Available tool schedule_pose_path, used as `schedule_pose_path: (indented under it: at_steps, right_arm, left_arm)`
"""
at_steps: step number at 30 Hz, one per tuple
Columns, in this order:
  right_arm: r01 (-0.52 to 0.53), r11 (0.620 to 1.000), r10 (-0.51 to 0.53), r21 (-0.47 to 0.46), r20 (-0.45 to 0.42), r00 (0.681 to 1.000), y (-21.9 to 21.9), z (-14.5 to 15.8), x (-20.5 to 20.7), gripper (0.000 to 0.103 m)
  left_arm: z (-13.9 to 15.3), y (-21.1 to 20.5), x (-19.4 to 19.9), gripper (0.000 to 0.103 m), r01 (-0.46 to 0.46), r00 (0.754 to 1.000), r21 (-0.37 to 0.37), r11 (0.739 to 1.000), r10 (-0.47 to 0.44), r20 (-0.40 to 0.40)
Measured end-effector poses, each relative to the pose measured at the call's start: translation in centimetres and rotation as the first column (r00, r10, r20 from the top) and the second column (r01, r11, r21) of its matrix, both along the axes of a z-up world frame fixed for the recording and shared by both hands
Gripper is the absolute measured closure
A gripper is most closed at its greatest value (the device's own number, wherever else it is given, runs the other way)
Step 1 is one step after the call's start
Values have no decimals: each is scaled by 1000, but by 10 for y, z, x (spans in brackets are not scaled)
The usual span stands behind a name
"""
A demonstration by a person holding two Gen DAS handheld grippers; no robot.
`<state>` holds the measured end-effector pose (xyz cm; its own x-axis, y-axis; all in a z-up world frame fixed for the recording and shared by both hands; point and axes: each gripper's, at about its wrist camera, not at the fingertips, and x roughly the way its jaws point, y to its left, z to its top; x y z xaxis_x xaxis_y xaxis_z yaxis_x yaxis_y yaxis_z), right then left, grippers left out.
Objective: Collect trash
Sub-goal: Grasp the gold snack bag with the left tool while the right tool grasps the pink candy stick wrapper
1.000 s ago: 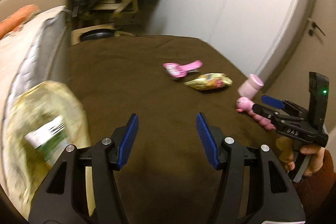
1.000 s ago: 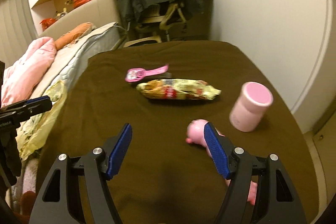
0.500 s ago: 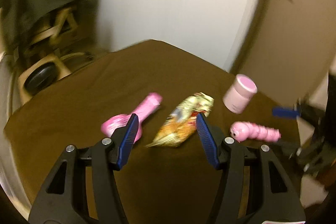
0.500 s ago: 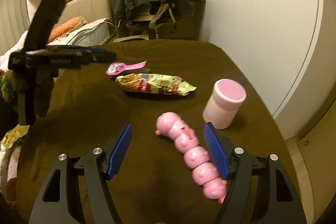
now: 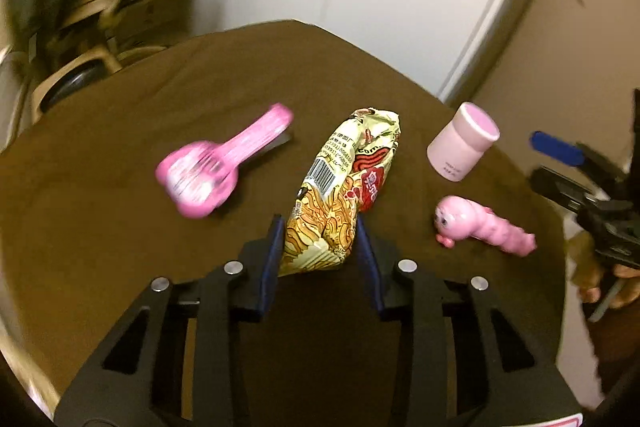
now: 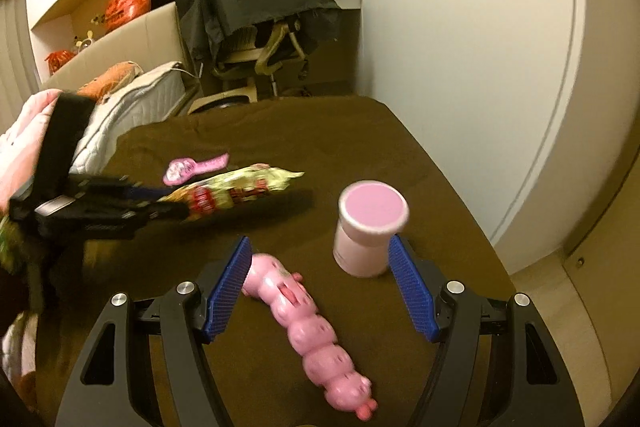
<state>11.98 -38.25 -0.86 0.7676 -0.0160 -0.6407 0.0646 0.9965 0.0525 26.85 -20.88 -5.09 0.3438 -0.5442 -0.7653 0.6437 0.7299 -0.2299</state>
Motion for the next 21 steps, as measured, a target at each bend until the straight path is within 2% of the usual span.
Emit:
schedule_pose_path:
  at_steps: [3,5,6,7,10,14,17,21]
  right_arm:
    - [-49,999,49,8,3,999,15,2,19,36]
    - [-96,995,96,7,0,995,29,3,33,36]
    - [-124,992,124,1,-3,992,37,3,43,36]
    - [-146,989,146,-1,-5,989,43,3,51,36]
    - [-228,974,228,10,-31,973,60,-1,85,36]
    - [-308,947,315,85,-84,945,74,-16,150,36]
    - [-342,935,352,99,-116,929,82,-26,192,36]
    - [-360,910,399,204,-203,894,82,-46,229,37]
  left_arm:
    - [10,32,-22,70,-112,994,-23,993,111,-7]
    - [15,63,-38,70,-211,978,-46,976,210,-15]
    - [16,74,-44,70,-255,967,-45,966,255,-9]
    - [15,92,-53,70,-326,945,-41,945,326,-1]
    - [9,124,-64,70,-426,905,-48,904,425,-36]
    - [9,149,-80,70,-494,869,-41,869,493,-27]
    - [9,158,-90,69,-536,844,-51,843,536,-19]
    - [3,165,-101,69,-551,834,-47,833,549,-42]
